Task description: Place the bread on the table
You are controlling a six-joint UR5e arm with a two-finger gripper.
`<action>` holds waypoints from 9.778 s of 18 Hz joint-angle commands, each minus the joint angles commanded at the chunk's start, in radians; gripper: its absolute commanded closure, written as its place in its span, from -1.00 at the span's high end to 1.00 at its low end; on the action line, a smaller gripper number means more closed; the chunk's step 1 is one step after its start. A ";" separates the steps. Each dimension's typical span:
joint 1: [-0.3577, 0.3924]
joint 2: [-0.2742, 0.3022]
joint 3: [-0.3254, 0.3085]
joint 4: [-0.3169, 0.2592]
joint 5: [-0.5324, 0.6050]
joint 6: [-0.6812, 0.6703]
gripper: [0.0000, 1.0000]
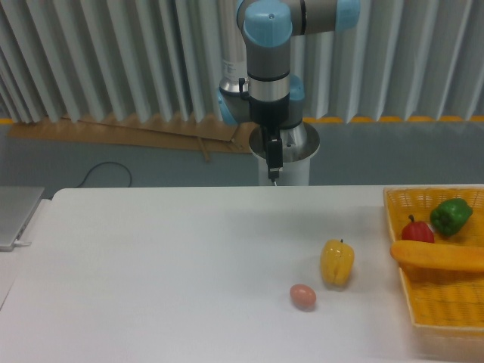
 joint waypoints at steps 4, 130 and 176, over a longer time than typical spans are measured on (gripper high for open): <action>0.000 0.000 0.002 -0.003 0.002 -0.005 1.00; 0.266 -0.224 0.080 0.083 0.020 0.122 -0.05; -0.383 -0.247 0.084 0.025 0.130 -0.568 -0.06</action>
